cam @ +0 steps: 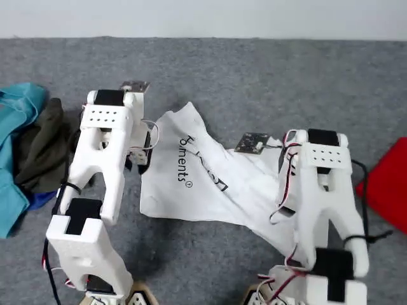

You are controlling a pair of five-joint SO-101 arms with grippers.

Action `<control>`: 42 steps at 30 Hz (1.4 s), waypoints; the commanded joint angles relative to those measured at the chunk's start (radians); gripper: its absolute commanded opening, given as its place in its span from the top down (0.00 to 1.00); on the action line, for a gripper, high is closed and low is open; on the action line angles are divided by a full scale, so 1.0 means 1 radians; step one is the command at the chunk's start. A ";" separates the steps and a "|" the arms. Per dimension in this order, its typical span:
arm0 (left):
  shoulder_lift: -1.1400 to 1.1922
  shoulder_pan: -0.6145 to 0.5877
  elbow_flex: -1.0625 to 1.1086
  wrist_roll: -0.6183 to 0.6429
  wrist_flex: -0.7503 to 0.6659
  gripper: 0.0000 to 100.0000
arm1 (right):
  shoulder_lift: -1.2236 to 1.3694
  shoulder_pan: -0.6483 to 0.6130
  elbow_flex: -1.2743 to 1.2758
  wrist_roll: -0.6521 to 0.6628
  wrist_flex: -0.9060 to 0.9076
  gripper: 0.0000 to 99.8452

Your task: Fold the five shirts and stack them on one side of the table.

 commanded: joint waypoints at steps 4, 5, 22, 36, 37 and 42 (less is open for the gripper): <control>-0.066 0.005 0.001 0.006 0.032 0.91 | 0.147 0.101 -0.032 -0.006 -0.117 0.79; -0.066 0.005 0.001 0.006 0.032 0.91 | 0.166 0.110 -0.048 -0.006 -0.120 0.79; -0.035 0.049 -0.320 0.012 -0.201 0.91 | 0.275 0.082 -0.120 -0.006 -0.071 0.97; 0.603 0.267 -1.021 0.095 -0.155 0.79 | 0.122 0.074 -0.121 0.075 0.002 0.99; 0.655 0.265 -1.073 0.095 -0.155 0.79 | 0.094 0.076 -0.121 0.080 0.002 0.99; 0.847 0.272 -1.248 0.091 -0.098 0.79 | -0.002 0.074 -0.121 0.080 -0.007 0.99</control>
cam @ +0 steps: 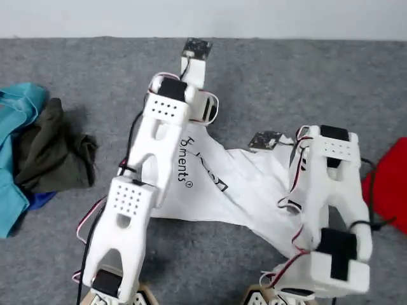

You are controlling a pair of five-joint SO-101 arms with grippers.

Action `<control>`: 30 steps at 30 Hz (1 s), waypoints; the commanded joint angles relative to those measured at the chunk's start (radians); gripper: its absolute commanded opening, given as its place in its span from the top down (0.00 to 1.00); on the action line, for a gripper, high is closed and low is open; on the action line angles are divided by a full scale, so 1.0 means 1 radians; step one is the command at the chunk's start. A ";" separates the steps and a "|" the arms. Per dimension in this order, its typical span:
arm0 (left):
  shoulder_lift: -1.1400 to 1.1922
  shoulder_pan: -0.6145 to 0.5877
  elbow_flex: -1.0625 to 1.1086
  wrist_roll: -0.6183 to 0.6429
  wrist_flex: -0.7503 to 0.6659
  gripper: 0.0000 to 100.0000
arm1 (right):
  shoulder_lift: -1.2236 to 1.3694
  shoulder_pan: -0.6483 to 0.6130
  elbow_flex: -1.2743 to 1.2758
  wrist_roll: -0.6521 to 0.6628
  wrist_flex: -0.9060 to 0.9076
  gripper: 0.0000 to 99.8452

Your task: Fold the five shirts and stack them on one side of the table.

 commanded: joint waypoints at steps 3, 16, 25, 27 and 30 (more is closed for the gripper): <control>0.150 0.009 -0.189 0.006 0.066 0.79 | -0.079 -0.007 -0.043 0.014 0.012 0.99; 0.153 0.008 -0.193 -0.138 -0.081 0.98 | -0.076 -0.005 0.029 0.012 -0.127 0.99; -0.008 -0.006 -0.193 -0.135 0.021 0.98 | -0.087 0.001 0.015 0.061 -0.028 0.99; -0.051 -0.012 -0.193 -0.135 0.080 0.98 | -0.088 0.001 0.011 0.103 0.038 0.99; -0.101 -0.021 -0.193 -0.138 0.172 0.98 | -0.110 0.004 0.002 0.138 0.116 0.99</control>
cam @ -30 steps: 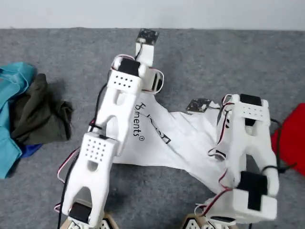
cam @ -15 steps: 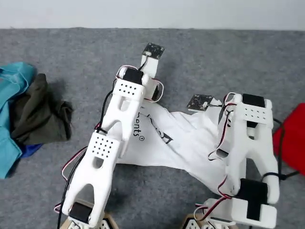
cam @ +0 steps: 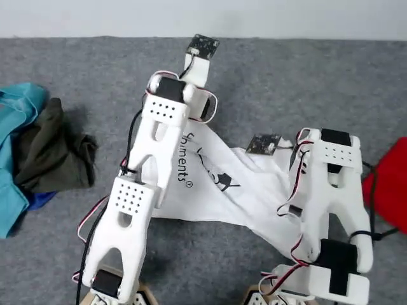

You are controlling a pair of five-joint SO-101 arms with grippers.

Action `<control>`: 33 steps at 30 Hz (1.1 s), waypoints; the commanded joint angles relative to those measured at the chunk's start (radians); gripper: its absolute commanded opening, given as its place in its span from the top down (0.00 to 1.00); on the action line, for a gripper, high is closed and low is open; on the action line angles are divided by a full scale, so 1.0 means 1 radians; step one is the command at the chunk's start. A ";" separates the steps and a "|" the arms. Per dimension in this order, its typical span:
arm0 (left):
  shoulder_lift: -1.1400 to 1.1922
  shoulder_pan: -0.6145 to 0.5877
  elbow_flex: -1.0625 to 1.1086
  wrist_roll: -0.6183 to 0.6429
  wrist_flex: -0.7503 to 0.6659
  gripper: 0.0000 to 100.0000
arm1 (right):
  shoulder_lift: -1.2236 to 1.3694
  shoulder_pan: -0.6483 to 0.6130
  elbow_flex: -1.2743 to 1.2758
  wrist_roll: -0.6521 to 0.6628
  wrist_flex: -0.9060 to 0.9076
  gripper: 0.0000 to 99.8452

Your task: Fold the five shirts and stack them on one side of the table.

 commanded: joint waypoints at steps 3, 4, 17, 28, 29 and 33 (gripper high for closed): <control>-0.172 -0.043 -0.033 -0.011 0.115 0.98 | -0.102 0.035 -0.052 0.104 0.148 0.99; -0.190 -0.054 -0.030 -0.011 0.115 0.98 | -0.122 0.047 -0.052 0.126 0.173 0.99; -0.566 -0.035 0.648 -0.173 0.115 0.98 | -0.180 0.289 -0.052 0.293 0.202 0.99; -0.778 -0.035 1.150 -0.330 0.114 0.98 | -0.179 0.414 -0.041 0.382 0.220 0.99; -0.781 -0.034 1.164 -0.330 0.114 0.98 | -0.179 0.412 -0.041 0.384 0.237 0.99; -0.784 -0.040 1.201 -0.330 0.115 0.98 | -0.179 0.410 0.011 0.384 0.257 0.99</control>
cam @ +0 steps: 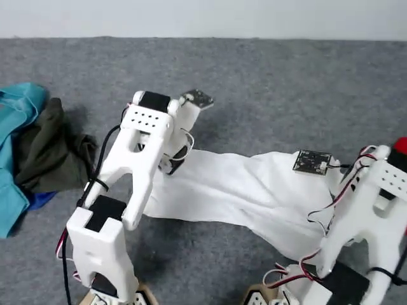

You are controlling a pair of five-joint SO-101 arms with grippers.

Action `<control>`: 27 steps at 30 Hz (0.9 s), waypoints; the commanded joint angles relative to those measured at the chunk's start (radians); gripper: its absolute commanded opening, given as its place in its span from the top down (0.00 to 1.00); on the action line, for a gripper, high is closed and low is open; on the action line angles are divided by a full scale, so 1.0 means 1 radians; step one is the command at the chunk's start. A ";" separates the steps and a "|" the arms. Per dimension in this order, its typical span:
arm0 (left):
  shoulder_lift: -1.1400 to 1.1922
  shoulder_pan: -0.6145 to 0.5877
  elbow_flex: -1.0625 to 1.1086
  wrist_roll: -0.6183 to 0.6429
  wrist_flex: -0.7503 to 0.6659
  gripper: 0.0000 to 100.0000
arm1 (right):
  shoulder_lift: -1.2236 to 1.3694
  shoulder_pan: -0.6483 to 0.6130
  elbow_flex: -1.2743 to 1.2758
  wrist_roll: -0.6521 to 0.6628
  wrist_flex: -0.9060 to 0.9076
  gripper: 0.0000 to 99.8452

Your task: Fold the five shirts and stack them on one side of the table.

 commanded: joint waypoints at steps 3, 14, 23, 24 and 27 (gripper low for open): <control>-0.064 -0.028 0.087 -0.014 0.032 0.98 | -0.025 0.024 0.089 0.017 0.033 0.99; -0.061 -0.041 0.245 -0.014 0.032 0.98 | 0.088 0.024 0.109 0.011 0.033 0.98; -0.149 -0.098 0.240 0.087 0.032 0.79 | 0.125 0.024 -0.015 -0.127 0.039 0.69; -0.180 -0.106 0.240 0.084 0.032 0.77 | 0.124 0.024 -0.021 -0.127 0.039 0.69; -0.284 -0.110 0.240 0.083 0.032 0.75 | 0.105 0.022 -0.054 -0.129 0.038 0.69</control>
